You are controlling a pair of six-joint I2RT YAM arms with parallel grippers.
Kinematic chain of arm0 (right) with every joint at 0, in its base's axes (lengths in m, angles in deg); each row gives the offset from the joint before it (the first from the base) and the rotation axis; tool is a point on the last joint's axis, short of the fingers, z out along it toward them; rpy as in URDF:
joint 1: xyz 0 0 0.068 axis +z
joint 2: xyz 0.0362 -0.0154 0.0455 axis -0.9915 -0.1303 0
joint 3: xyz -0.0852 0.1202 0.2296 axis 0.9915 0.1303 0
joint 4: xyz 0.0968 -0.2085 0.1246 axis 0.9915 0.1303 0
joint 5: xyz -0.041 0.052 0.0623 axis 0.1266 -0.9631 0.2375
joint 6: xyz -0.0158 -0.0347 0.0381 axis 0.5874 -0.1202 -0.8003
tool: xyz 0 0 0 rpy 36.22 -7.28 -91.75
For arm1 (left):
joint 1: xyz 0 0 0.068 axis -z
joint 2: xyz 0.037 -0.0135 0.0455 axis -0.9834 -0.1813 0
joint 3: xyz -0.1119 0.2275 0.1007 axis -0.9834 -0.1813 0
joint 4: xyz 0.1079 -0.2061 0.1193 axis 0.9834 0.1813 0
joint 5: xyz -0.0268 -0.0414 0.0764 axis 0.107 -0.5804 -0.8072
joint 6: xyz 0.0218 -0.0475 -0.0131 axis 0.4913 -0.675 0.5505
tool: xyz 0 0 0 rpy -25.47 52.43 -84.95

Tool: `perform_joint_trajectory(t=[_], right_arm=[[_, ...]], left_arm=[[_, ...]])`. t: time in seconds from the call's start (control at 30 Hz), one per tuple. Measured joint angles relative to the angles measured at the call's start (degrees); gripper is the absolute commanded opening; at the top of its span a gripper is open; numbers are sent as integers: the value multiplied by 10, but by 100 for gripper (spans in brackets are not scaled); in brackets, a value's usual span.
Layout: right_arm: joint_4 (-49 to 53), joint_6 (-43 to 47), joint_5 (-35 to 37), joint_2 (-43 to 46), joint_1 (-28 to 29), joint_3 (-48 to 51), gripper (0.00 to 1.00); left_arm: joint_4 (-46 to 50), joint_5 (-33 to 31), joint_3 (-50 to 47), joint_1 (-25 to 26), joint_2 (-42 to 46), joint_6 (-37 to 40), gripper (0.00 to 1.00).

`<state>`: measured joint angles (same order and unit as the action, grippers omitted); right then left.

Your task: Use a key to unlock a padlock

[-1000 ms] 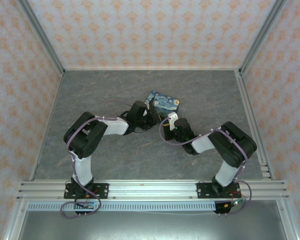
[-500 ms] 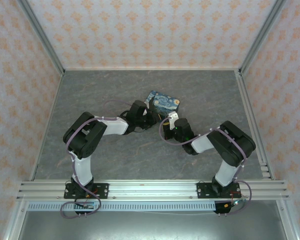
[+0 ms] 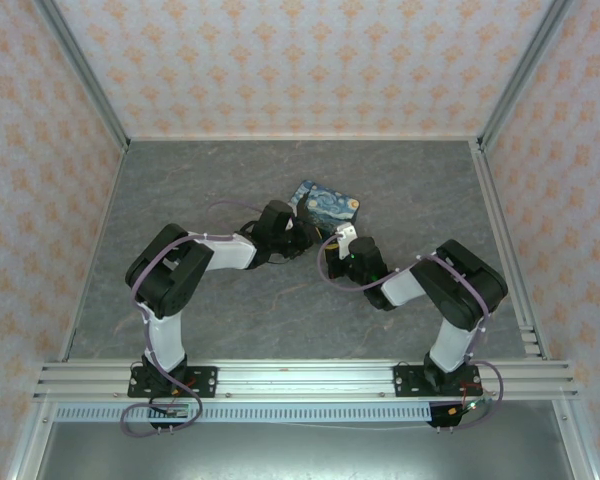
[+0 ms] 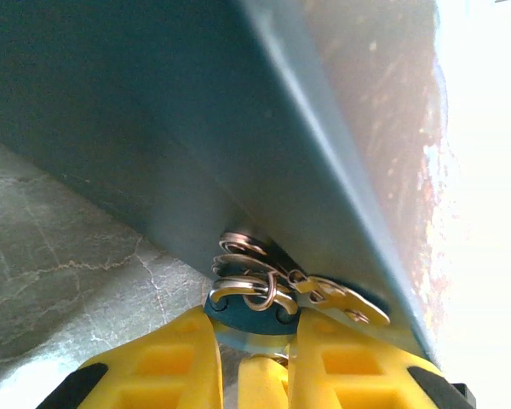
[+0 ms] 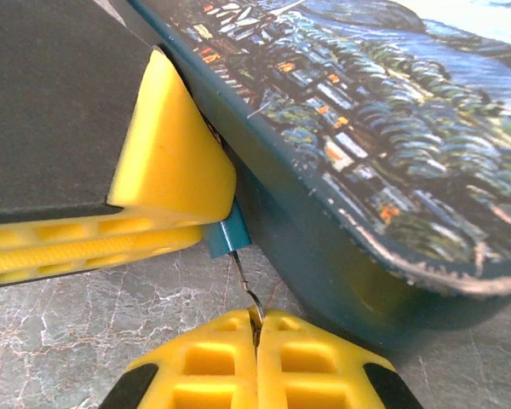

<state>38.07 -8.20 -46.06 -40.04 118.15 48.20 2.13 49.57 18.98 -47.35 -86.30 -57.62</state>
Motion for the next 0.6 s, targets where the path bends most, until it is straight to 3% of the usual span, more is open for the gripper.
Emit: perform_joint_trajectory(t=[0.6], right_arm=[[-24, 34, 0, -13, 0, -9, 0]], left_arm=[[28, 0, 9, -7, 14, -4, 21]])
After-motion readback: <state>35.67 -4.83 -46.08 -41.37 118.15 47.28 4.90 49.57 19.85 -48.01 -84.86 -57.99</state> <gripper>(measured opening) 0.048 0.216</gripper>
